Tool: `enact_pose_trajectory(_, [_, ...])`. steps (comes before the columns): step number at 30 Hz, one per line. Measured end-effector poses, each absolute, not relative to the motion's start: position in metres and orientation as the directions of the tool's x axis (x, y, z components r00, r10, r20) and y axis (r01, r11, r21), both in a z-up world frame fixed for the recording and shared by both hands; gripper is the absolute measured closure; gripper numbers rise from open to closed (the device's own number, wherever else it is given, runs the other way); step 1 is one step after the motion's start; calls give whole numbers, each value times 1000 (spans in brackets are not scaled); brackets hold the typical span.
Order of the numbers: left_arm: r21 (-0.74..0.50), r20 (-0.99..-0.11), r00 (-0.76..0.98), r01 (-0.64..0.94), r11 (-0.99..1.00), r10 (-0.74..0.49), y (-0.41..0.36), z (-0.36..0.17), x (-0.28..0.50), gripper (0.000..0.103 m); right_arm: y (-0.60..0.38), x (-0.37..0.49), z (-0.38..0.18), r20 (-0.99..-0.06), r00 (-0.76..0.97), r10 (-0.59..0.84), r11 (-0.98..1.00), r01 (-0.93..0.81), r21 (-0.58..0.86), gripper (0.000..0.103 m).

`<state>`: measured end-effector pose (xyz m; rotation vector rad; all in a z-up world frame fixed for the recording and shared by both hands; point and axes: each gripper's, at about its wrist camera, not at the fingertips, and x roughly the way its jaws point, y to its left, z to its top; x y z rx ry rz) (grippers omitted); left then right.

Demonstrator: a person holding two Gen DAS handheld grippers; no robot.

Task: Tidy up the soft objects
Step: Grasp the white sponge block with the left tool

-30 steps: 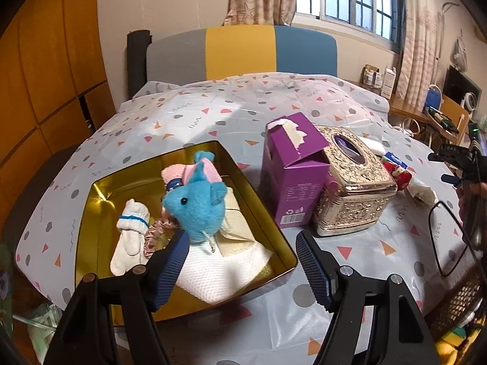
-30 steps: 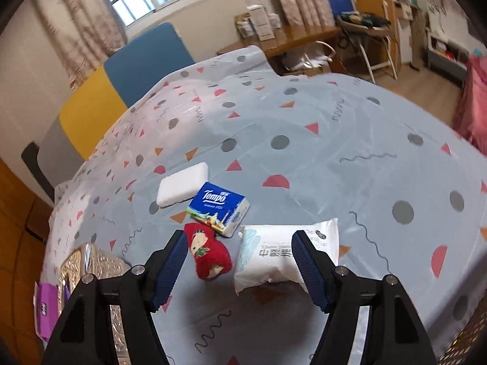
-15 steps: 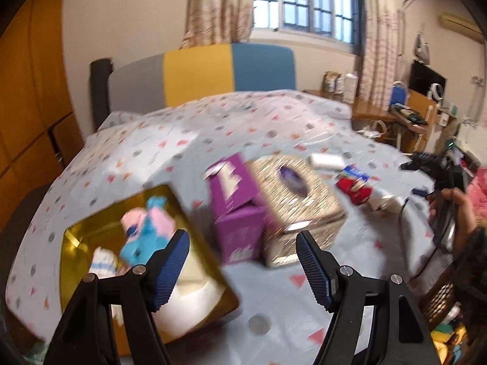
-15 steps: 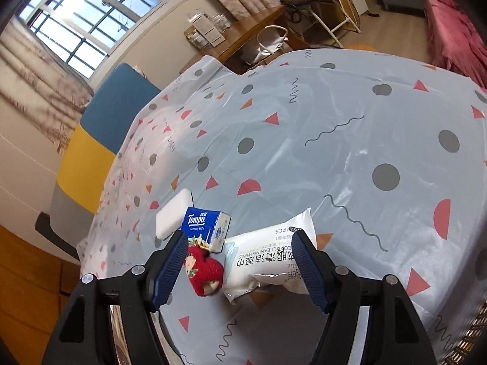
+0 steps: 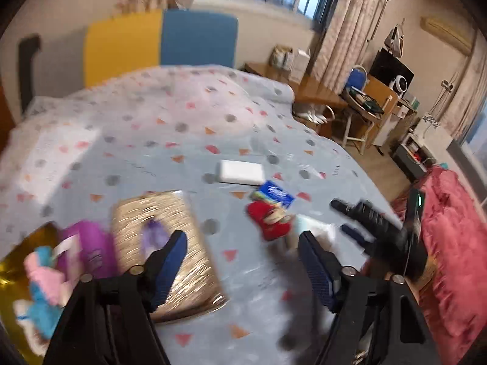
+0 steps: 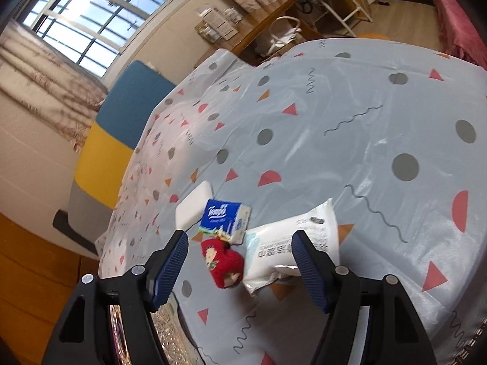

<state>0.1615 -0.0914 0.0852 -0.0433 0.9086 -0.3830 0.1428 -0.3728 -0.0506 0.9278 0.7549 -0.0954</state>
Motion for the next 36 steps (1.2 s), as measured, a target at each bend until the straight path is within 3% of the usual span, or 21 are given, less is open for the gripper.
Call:
enact_pose_trajectory(5, [-214, -835, 470, 202, 956, -287, -137, 59, 243, 5, -371, 141, -47, -601, 758, 254, 615, 353, 705, 31])
enact_pose_trajectory(9, [-209, -895, 380, 109, 972, -235, -159, 21, 302, 0, -372, 143, -48, -573, 763, 298, 589, 326, 739, 31])
enact_pose_trajectory(16, [-187, -944, 274, 8, 982, -182, -178, -40, 366, 0, -372, 144, -50, -519, 768, 376, 535, 277, 798, 30])
enact_pose_trajectory(25, [-92, -942, 304, 172, 981, -142, -210, -71, 407, 0, -368, 148, -55, -472, 749, 464, 482, 233, 844, 29])
enact_pose_trajectory(28, [-89, -951, 277, 169, 982, -134, -215, -84, 412, 0, -366, 149, -56, -463, 743, 484, 472, 224, 853, 29])
enact_pose_trajectory(29, [-31, -953, 292, 161, 986, -78, -215, -88, 412, 0, -366, 149, -57, -463, 742, 485, 471, 225, 853, 29])
enact_pose_trajectory(31, [-58, -960, 263, 156, 986, -98, -212, -96, 415, 0, -366, 149, -57, -461, 743, 485, 466, 227, 855, 29])
enact_pose_trajectory(32, [-62, -965, 245, 143, 988, -96, -208, -99, 414, 4, -367, 148, -57, -461, 744, 484, 465, 228, 855, 29])
enact_pose_trajectory(35, [-10, -954, 294, 158, 987, -57, -201, -89, 404, 46, -367, 149, -57, -466, 741, 484, 468, 231, 853, 29])
enact_pose_trajectory(36, [-23, -956, 286, 162, 987, -69, -196, -86, 402, 53, -366, 149, -57, -469, 739, 483, 472, 232, 851, 29])
